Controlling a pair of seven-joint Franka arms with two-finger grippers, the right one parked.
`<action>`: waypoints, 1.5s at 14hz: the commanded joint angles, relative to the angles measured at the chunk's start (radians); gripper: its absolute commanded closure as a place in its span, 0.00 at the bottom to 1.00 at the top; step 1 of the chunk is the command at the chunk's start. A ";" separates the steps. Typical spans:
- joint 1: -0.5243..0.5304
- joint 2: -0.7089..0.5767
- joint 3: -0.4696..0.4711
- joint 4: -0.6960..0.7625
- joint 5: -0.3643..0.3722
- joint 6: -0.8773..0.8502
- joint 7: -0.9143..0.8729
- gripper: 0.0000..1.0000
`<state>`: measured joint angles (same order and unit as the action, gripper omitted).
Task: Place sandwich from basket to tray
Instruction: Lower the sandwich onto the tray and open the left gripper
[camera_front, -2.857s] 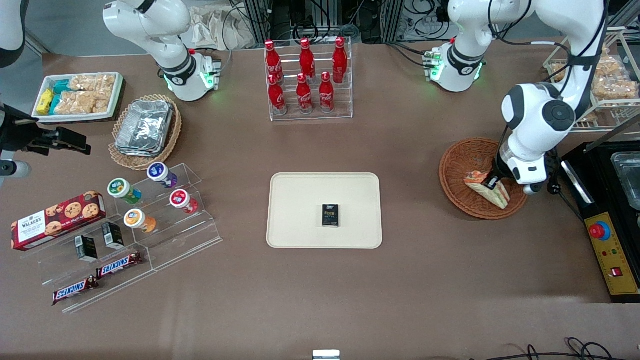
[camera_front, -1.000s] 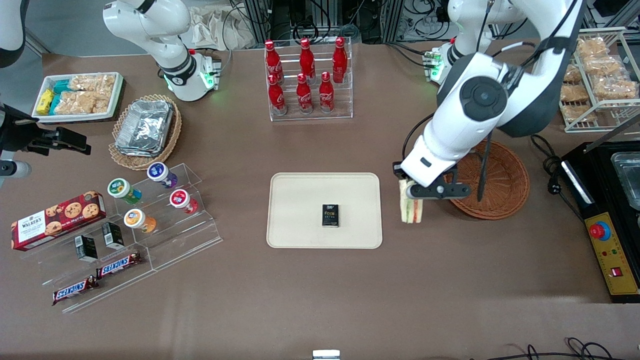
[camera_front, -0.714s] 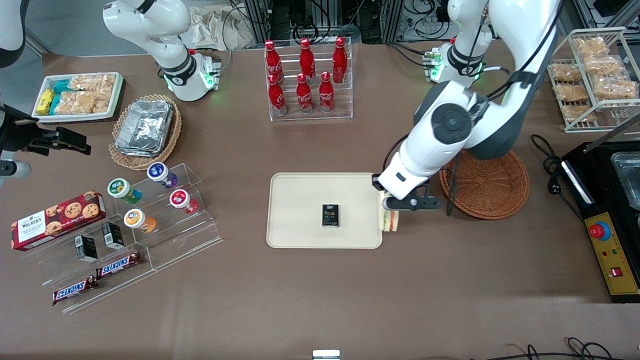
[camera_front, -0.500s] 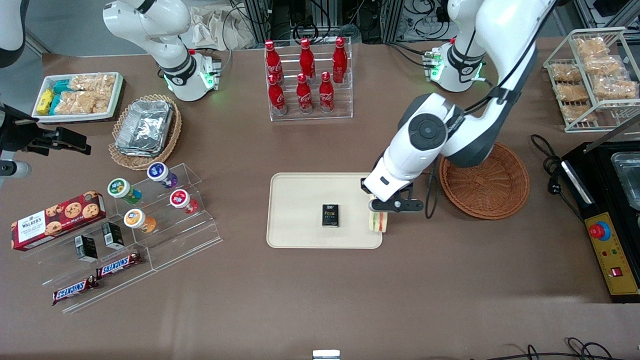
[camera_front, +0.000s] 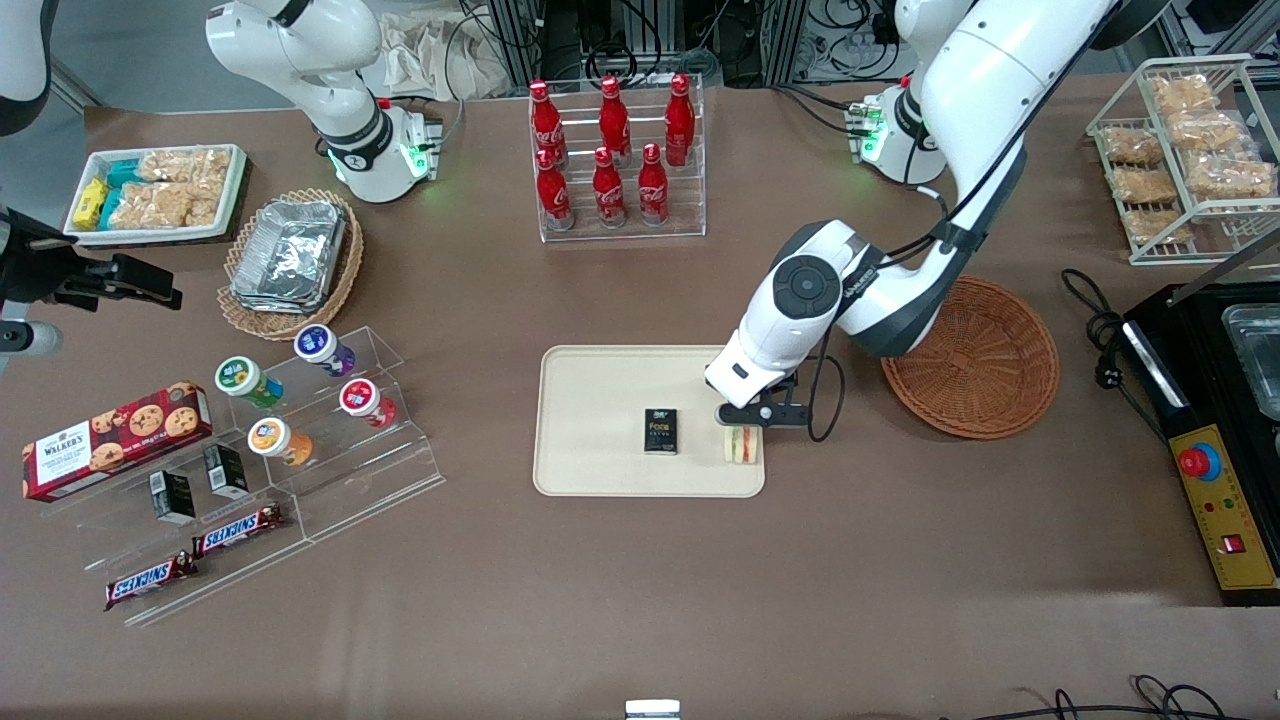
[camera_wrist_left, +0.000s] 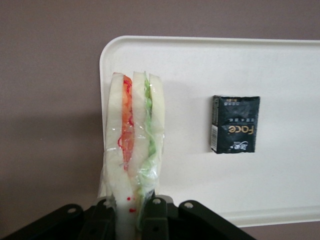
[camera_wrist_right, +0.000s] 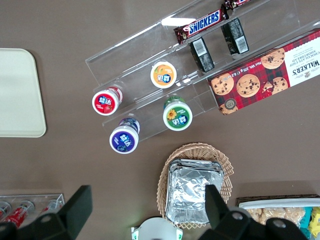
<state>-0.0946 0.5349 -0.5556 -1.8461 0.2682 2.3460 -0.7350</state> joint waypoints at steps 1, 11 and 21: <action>0.001 0.022 -0.001 -0.016 0.060 0.039 -0.044 1.00; -0.004 0.070 -0.001 -0.016 0.112 0.079 -0.164 0.00; 0.028 0.005 -0.003 -0.002 0.108 0.036 -0.162 0.00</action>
<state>-0.0888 0.5935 -0.5537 -1.8439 0.3569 2.4085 -0.8738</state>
